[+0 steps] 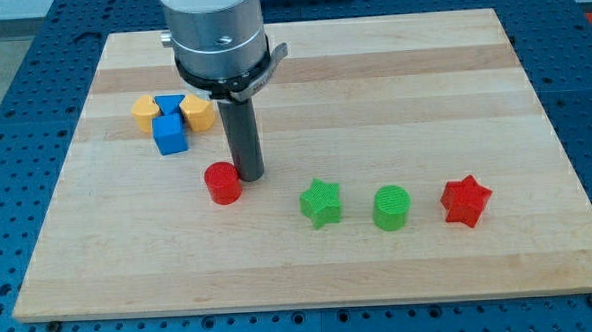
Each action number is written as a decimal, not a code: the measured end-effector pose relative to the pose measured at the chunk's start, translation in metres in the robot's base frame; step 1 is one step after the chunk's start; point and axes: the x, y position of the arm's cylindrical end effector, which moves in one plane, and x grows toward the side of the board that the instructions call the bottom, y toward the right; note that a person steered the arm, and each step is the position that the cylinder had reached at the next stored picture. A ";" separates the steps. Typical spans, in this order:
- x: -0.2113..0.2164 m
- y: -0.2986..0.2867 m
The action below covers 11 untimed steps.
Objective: Push the red circle slightly down
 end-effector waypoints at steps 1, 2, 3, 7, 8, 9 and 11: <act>-0.026 -0.001; -0.023 -0.042; -0.018 -0.083; -0.036 -0.061; 0.004 -0.046; 0.018 -0.034; 0.026 -0.028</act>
